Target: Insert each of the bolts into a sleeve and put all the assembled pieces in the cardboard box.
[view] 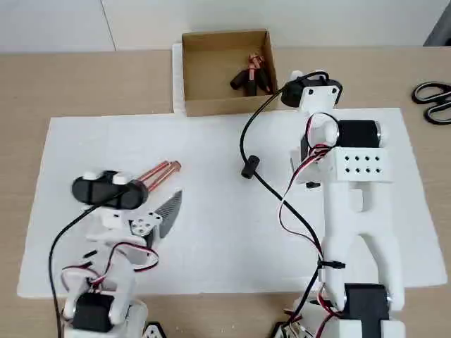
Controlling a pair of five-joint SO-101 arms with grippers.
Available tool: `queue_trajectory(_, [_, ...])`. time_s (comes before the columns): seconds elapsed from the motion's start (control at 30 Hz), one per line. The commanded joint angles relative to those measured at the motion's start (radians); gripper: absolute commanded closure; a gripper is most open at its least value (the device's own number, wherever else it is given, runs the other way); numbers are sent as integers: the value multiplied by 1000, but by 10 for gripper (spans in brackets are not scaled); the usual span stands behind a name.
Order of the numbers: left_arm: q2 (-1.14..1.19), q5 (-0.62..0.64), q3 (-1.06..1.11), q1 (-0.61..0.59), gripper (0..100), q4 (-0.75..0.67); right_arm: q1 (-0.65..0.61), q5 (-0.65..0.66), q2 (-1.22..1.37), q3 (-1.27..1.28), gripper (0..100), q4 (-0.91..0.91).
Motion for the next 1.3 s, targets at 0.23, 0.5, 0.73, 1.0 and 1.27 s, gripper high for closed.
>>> queue_trajectory(0.23, [629, -75, -513, -91, 697, 14, 1, 5, -45, -3, 995, 8])
queue_trajectory(0.5, [1241, -239, -975, -84, 697, 176, 2, 3, -45, 21, 995, 36])
queue_trajectory(0.73, [1455, -245, -1179, -77, 697, 206, 4, 2, -47, 55, 995, 27])
queue_trajectory(1.0, [1663, -244, -1228, -34, 698, 224, 4, 2, -47, 55, 995, 27])
queue_trajectory(1.27, [1992, -368, -1527, -2, 698, 422, 1, 2, -47, 55, 995, 27])
